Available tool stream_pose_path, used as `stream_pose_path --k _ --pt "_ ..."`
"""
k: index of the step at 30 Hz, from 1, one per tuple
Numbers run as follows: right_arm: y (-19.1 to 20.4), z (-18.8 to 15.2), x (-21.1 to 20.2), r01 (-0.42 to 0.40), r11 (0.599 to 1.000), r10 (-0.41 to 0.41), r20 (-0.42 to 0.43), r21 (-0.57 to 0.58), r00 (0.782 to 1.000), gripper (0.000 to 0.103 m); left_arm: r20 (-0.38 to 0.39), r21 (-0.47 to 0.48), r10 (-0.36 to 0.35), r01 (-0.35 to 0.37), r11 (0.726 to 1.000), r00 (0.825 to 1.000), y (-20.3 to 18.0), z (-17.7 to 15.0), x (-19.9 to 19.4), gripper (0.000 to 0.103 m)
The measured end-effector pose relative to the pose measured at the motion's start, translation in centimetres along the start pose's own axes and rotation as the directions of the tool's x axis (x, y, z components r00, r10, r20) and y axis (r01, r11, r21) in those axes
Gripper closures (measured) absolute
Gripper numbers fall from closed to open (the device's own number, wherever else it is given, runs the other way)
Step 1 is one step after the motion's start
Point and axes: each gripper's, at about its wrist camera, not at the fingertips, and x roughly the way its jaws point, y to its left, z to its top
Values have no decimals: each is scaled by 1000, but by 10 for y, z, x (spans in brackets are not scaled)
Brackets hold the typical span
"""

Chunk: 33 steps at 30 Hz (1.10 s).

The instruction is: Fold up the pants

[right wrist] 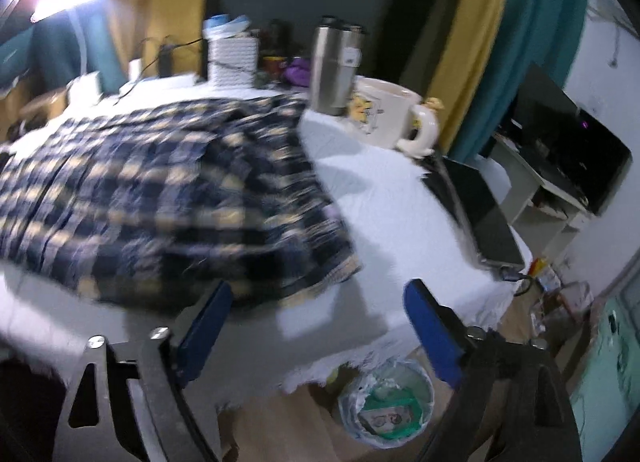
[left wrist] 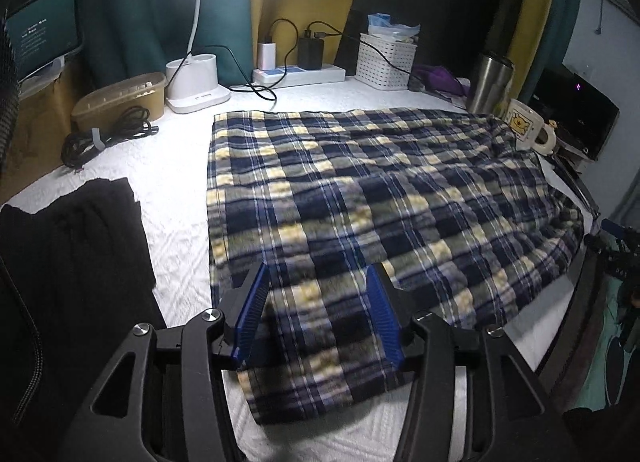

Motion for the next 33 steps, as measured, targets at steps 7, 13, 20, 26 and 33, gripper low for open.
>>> stream_pose_path --k 7,13,20,26,33 --pt "54 -15 -5 -60 988 63 23 -142 998 0 8 -10 13 -13 1000 1000 5 -16 -6 52" --pt "87 -12 -4 -51 968 68 62 -247 996 0 14 -22 25 -24 999 1000 12 -23 -9 52" --pt "100 12 6 -41 955 71 93 -294 993 0 19 -5 13 -13 1000 1000 9 -26 -6 38" --pt "97 36 14 -87 960 111 77 -267 991 0 46 59 -36 33 998 998 -8 -27 -10 22" --pt "88 64 31 -169 973 174 23 -157 984 0 28 145 -63 58 988 998 -31 -33 -6 15"
